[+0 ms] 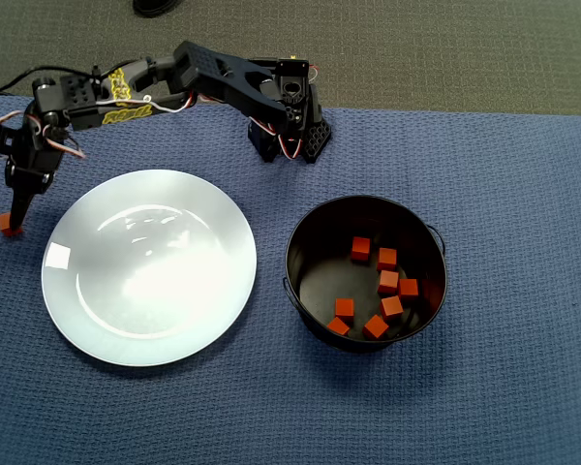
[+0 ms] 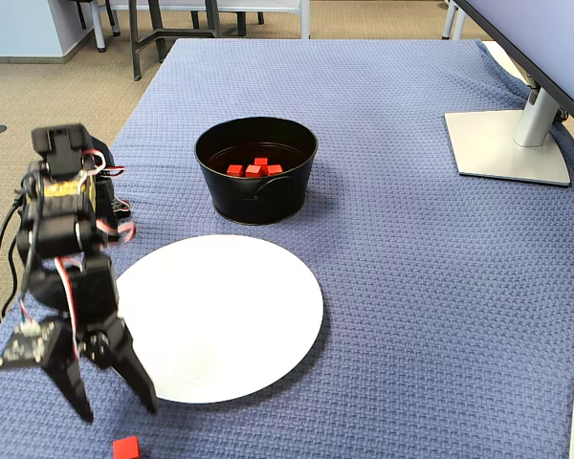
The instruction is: Pick up the red cubes from the white plate and place them in the black recipient
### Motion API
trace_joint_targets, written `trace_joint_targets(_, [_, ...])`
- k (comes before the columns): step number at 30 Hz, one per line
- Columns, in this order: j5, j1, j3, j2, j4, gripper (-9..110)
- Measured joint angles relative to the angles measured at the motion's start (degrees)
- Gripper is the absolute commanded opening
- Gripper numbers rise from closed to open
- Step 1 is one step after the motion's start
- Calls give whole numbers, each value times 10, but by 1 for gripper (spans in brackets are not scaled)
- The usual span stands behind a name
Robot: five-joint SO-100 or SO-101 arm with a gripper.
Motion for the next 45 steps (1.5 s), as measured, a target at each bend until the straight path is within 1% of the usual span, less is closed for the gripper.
trace_joint_targets(5, [-23, -2, -15, -32, -33, 30])
trace_joint_targets(12, [-38, -2, -16, -60, -74, 23])
trace_joint_targets(24, [-42, -2, -16, -83, -91, 0])
trace_joint_targets(39, [-1, -15, -15, -76, -98, 0])
trace_joint_targets(42, [22, -25, 9, -27, -83, 0])
trace_joint_targets(45, [58, -39, 46, 51, -36, 0])
